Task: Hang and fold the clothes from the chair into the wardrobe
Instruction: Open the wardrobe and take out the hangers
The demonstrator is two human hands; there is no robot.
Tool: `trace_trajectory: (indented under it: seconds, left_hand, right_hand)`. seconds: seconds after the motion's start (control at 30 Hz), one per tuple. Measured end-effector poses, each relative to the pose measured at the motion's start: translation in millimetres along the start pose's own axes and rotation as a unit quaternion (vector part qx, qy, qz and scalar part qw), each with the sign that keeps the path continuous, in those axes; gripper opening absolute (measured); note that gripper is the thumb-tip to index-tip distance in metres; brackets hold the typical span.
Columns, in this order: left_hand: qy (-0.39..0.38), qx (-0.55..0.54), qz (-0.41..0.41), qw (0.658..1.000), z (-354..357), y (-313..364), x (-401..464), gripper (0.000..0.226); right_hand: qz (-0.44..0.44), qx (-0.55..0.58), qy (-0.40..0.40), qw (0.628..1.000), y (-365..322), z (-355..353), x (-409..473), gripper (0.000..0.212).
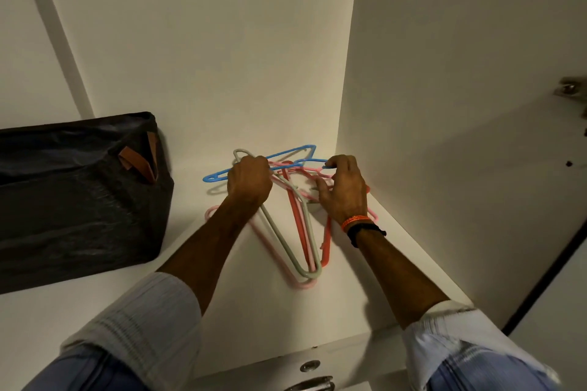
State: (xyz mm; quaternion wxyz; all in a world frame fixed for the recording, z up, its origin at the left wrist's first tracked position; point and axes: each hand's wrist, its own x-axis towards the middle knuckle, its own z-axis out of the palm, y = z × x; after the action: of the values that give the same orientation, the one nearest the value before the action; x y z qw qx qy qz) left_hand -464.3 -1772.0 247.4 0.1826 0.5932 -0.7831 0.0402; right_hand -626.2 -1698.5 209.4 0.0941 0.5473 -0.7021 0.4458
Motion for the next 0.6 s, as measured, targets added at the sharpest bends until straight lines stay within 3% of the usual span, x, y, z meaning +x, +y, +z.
trace_trajectory:
  seconds: [0.2,0.4,0.5,0.6]
  left_hand:
    - [0.069,-0.039,-0.008,0.997,-16.4,-0.9,-1.6,0.024]
    - [0.094,-0.048,-0.015,0.994,-29.3,-20.3,-6.5,0.024]
    - [0.101,-0.101,-0.066,0.987,-38.4,-33.0,-1.7,0.027]
    - [0.107,-0.183,-0.118,0.97,-41.9,-42.3,-1.4,0.027]
  right_hand:
    - [-0.035,0.043,0.068,0.996,-21.3,17.7,-3.1,0.057]
    - [-0.026,0.008,0.048,0.998,-27.0,20.1,-6.3,0.044]
    - [-0.001,0.003,-0.029,1.0,-24.1,17.0,-6.4,0.028]
    - [0.012,0.018,-0.177,0.984,-32.9,24.0,-7.2,0.047]
